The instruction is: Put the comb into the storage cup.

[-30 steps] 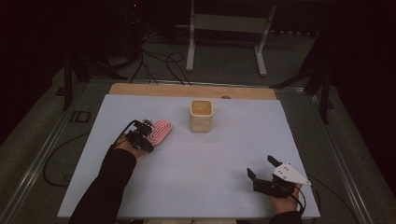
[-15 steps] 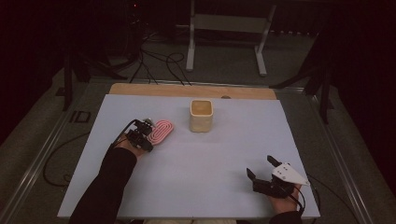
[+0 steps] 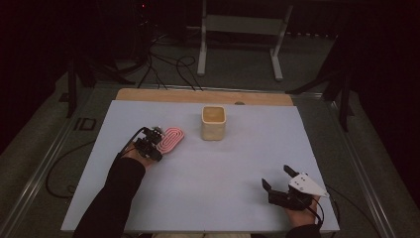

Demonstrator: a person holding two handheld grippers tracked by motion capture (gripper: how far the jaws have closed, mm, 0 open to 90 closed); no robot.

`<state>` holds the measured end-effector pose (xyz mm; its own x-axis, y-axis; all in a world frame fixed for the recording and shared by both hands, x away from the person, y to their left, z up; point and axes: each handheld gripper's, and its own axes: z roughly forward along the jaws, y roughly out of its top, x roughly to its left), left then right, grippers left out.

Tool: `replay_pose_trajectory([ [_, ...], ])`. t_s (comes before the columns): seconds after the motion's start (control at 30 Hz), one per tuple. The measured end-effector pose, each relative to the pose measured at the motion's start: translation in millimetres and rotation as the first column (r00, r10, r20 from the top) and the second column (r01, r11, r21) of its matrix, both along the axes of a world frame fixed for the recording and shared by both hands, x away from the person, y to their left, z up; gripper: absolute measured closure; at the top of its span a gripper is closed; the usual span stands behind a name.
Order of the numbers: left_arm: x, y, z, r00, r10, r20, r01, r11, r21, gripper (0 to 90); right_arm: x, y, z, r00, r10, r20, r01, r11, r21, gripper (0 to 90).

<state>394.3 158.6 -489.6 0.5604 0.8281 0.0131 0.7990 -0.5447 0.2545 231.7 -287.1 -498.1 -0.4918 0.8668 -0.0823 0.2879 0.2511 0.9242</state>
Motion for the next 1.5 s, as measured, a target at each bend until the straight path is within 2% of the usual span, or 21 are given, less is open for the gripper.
replay_pose_trajectory([
  [0.53,-3.6,-0.2,8.0,0.9988,0.005,0.049,-0.004,0.9997,-0.026,70.0,0.1,0.4,-0.1,1.0,0.001,0.002,-0.001,1.0,-0.005,9.7],
  [0.67,-5.0,0.5,11.9,0.9974,0.011,0.072,-0.008,0.9988,-0.049,70.0,0.3,0.7,-0.4,1.0,0.004,0.0,-0.004,1.0,-0.007,9.7],
  [1.17,-8.7,-1.2,25.6,0.9912,0.013,0.132,-0.002,0.9963,-0.086,69.9,0.1,0.9,-0.3,1.0,0.003,-0.001,-0.003,1.0,-0.006,9.7],
  [1.3,-9.8,-1.3,31.5,0.9899,0.017,0.141,-0.001,0.9937,-0.112,69.9,0.3,1.0,-0.4,1.0,0.004,0.0,-0.004,1.0,-0.006,9.7],
  [1.33,-10.5,-0.6,34.8,0.9884,0.022,0.15,-0.002,0.9916,-0.13,69.9,0.2,1.1,-0.3,1.0,0.003,-0.001,-0.003,1.0,-0.006,9.7],
  [1.5,-11.7,1.1,41.9,0.9847,0.033,0.171,-0.006,0.9879,-0.155,69.9,0.2,0.4,-0.5,1.0,0.005,0.0,-0.005,1.0,-0.004,9.7],
])
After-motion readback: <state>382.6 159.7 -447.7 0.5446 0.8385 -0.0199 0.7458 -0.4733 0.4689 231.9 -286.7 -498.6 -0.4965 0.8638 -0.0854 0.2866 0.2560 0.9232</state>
